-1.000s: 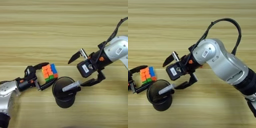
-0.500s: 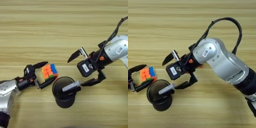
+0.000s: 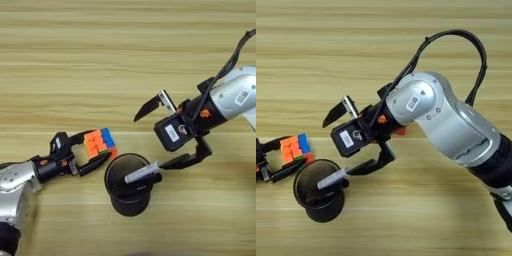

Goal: Move the objects on the table

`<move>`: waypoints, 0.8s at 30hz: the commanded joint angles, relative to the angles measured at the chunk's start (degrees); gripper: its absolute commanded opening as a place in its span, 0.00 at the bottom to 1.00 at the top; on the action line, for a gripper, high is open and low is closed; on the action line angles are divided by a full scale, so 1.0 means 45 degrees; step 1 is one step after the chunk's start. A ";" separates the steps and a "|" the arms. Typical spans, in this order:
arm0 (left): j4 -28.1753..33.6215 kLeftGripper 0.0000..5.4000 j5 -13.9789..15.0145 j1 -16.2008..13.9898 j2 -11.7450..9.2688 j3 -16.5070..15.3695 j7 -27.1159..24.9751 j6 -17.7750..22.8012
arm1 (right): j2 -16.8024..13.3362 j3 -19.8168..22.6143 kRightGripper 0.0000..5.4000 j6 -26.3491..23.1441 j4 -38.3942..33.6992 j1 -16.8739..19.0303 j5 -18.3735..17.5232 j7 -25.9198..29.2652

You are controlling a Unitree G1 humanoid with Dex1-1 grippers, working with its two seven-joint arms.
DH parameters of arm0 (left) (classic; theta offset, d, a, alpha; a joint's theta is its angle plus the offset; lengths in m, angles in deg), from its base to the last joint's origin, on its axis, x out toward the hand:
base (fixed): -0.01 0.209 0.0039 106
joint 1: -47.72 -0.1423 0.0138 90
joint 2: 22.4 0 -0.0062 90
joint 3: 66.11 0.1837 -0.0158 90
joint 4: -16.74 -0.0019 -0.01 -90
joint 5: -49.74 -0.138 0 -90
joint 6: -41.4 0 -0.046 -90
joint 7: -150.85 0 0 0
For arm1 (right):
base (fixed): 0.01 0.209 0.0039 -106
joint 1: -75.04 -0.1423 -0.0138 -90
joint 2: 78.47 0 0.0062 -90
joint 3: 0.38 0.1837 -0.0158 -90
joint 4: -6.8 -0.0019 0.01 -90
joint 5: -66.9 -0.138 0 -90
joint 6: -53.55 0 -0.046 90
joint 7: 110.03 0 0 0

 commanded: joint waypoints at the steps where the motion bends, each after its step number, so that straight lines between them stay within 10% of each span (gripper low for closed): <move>1: -0.0101 0.63 -0.0124 0.0178 -0.0059 0.0008 -0.0090 -0.0121 | -0.0134 0.0317 1.00 -0.0123 -0.0229 -0.0348 -0.0124 -0.0095; 24: 0.0508 0.61 0.0431 0.0145 -0.0082 -0.0318 -0.0272 0.0012 | -0.0392 0.5427 1.00 0.0164 0.2224 0.1404 -0.2449 -0.3148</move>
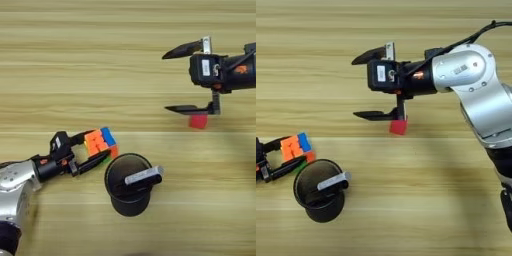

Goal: Move the objects on the table

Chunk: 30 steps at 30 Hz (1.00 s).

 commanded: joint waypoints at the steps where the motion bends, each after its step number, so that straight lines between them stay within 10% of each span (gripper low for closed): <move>1: 0.0414 0.61 0.0407 0.0161 -0.0117 -0.0263 -0.0249 0.0064 | -0.0151 0.1069 1.00 0.0099 0.0348 0.0424 -0.0530 -0.0609; 14: 0.0845 0.61 0.0756 0.2070 0.0108 -0.0192 -0.0518 0.0298 | 0.1823 0.2879 1.00 0.0883 0.2514 0.3199 -0.1678 -0.3847; 24: 0.2809 0.61 0.1316 0.2344 0.0085 -0.0362 -0.0270 0.0630 | 0.3246 0.2271 1.00 0.3607 0.5204 0.4554 -0.0599 -0.5490; 30: 0.0524 0.61 0.0254 0.3829 0.0721 -0.0122 0.0584 -0.0301 | 0.3760 0.2154 1.00 0.4467 0.5756 0.4876 -0.0672 -0.5788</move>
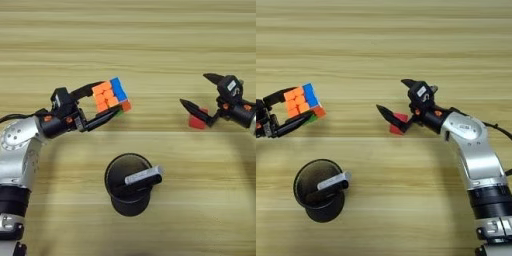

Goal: Move the objects on the table

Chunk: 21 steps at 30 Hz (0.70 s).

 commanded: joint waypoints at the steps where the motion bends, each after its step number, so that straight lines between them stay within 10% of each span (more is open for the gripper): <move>1: -0.2023 0.61 -0.0809 0.1579 0.0602 0.0105 0.0722 -0.0799 | 0.0314 -0.0042 1.00 0.0401 -0.0176 0.0238 -0.0188 -0.0091; 21: -1.0020 0.61 -0.4032 0.6015 0.2573 0.0872 0.3494 -0.3749 | 0.1044 0.0005 1.00 -0.0074 -0.1187 0.1604 -0.0276 -0.1532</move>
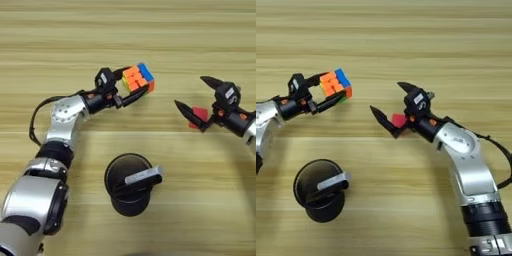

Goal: Move the objects on the table

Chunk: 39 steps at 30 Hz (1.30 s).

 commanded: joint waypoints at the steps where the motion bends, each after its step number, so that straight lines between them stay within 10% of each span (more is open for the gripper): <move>1: -0.1359 0.61 -0.1091 0.0747 0.0131 0.0279 0.1169 -0.0441 | 0.0210 0.0114 1.00 -0.0147 0.0455 0.0130 -0.0050 -0.0310; 17: -0.3018 0.61 -0.2971 0.0776 0.0321 0.0687 0.3139 -0.0795 | 0.0852 0.0117 1.00 0.0213 0.2624 -0.0403 0.0158 -0.1081; 39: -0.3262 0.61 -0.2119 0.0105 0.0833 -0.0555 0.2911 0.1045 | 0.1104 0.0078 1.00 0.0089 0.3087 -0.0600 0.0202 -0.1268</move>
